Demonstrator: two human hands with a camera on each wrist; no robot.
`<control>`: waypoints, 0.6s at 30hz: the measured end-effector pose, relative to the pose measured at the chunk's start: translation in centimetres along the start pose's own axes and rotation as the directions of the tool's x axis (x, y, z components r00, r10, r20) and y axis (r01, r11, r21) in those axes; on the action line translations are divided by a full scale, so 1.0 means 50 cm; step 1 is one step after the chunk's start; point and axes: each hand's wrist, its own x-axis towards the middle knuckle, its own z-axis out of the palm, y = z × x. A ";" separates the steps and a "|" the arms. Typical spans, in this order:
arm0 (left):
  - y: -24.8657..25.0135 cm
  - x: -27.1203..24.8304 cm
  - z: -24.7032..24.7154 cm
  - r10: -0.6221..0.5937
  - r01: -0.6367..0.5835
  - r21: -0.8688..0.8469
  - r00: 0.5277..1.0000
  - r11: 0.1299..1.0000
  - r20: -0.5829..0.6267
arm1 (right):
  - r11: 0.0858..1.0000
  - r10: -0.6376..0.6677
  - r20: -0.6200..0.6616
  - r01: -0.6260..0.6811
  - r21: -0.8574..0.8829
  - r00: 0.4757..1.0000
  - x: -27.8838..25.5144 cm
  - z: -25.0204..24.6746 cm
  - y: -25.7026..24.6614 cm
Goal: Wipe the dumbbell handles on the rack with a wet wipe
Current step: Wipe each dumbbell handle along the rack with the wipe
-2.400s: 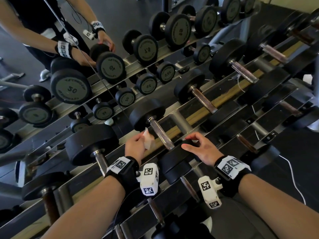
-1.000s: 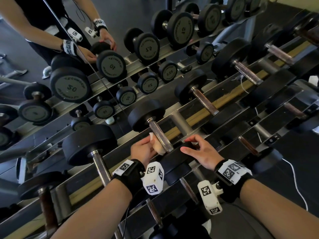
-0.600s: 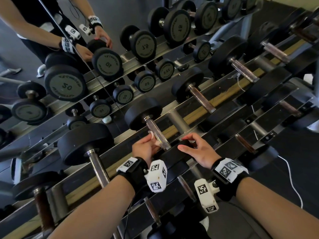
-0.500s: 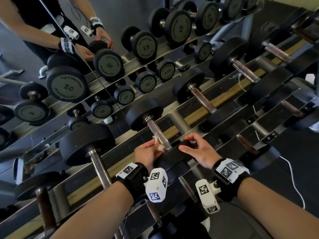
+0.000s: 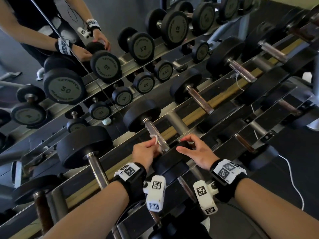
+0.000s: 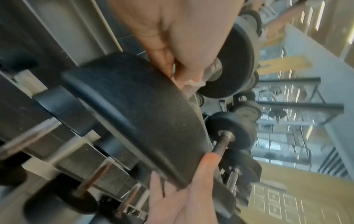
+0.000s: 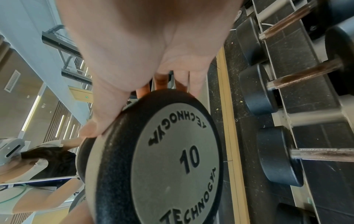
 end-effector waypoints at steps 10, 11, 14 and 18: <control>0.055 0.070 -0.041 0.143 -0.139 0.048 0.986 0.989 -0.085 | 1.000 -0.004 0.035 0.003 0.024 0.999 0.005 -0.006 0.005; 0.053 0.078 -0.033 0.173 -0.162 0.122 0.982 0.979 -0.083 | 1.000 -0.007 0.034 0.006 0.027 0.999 0.005 -0.005 0.005; 0.036 0.092 -0.025 0.205 -0.190 0.271 0.978 0.944 -0.027 | 0.999 -0.017 0.029 0.016 0.028 0.999 0.007 -0.003 0.009; 0.023 0.070 -0.031 0.192 -0.203 0.355 0.979 0.913 0.065 | 0.999 -0.013 0.013 0.013 0.037 1.000 0.015 -0.001 0.018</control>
